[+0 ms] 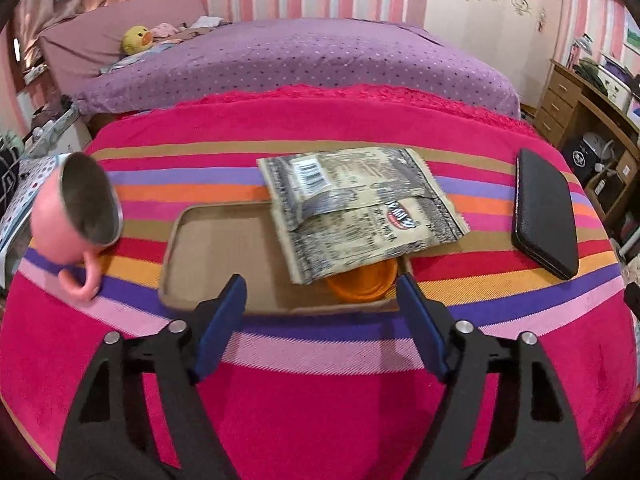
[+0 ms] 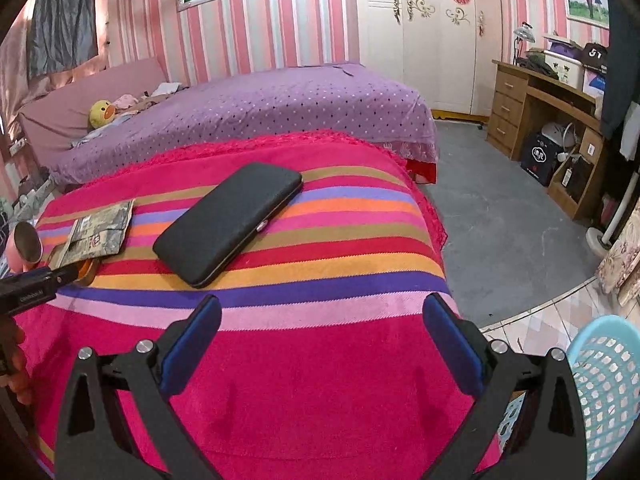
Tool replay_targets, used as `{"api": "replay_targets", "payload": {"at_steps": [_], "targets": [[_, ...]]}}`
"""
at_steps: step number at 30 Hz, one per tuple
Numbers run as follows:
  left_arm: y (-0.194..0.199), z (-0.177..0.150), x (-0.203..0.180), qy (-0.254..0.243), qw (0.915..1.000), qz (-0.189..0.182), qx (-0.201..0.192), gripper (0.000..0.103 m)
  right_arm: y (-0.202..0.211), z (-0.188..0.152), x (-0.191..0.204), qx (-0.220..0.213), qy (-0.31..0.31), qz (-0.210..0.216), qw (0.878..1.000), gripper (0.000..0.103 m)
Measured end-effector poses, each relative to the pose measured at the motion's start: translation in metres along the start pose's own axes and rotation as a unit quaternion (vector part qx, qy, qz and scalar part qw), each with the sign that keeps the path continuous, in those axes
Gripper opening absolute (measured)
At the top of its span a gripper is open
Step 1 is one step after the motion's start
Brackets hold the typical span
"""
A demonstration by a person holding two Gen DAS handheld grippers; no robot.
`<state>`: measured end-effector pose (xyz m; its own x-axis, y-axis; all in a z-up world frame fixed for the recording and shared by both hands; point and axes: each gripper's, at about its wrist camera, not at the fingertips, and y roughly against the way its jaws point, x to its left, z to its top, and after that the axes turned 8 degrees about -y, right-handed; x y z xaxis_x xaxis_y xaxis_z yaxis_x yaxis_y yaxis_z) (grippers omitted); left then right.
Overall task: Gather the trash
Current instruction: 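Move both open tools back over the bed toward the snack packet and lid, then grasp the orange round lid with the left tool while the right tool grasps the printed snack packet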
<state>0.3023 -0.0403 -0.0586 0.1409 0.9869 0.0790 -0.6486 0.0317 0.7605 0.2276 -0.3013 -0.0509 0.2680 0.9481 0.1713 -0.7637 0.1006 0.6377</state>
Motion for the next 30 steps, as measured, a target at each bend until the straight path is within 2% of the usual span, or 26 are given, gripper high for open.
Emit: {"api": "replay_targets", "payload": {"at_steps": [5, 12, 16, 20, 21, 24, 25, 30], "targets": [[-0.012, 0.007, 0.000, 0.002, 0.9999, -0.002, 0.013, 0.067, -0.005, 0.003, 0.001, 0.004, -0.006, 0.001, 1.000, 0.098], [-0.013, 0.010, -0.004, -0.005, 0.9999, -0.006, 0.013, 0.066, -0.008, 0.006, 0.006, 0.003, -0.002, 0.004, 1.000, 0.098], [-0.012, 0.010, 0.001, 0.010, 0.9996, -0.025, 0.011, 0.066, -0.010, 0.008, 0.007, 0.004, -0.002, 0.006, 1.000, 0.098], [-0.013, 0.010, -0.003, 0.000, 0.9998, -0.015, 0.011, 0.065, -0.010, 0.007, 0.007, 0.005, 0.000, 0.004, 1.000, 0.098], [-0.013, 0.010, -0.003, -0.002, 0.9999, -0.013, 0.011, 0.064, -0.010, 0.007, 0.007, 0.005, 0.001, 0.004, 1.000, 0.098], [-0.013, 0.011, -0.001, -0.005, 0.9999, -0.007, 0.008, 0.048, -0.009, 0.007, 0.009, 0.002, 0.005, 0.002, 1.000, 0.098], [-0.012, 0.011, 0.002, -0.003, 0.9999, -0.008, 0.006, 0.039, -0.008, 0.007, 0.011, 0.000, 0.010, 0.001, 1.000, 0.098], [-0.009, 0.008, 0.014, 0.006, 0.9994, -0.033, 0.004, 0.039, -0.002, 0.004, 0.029, -0.014, 0.039, 0.004, 0.999, 0.098]]}}
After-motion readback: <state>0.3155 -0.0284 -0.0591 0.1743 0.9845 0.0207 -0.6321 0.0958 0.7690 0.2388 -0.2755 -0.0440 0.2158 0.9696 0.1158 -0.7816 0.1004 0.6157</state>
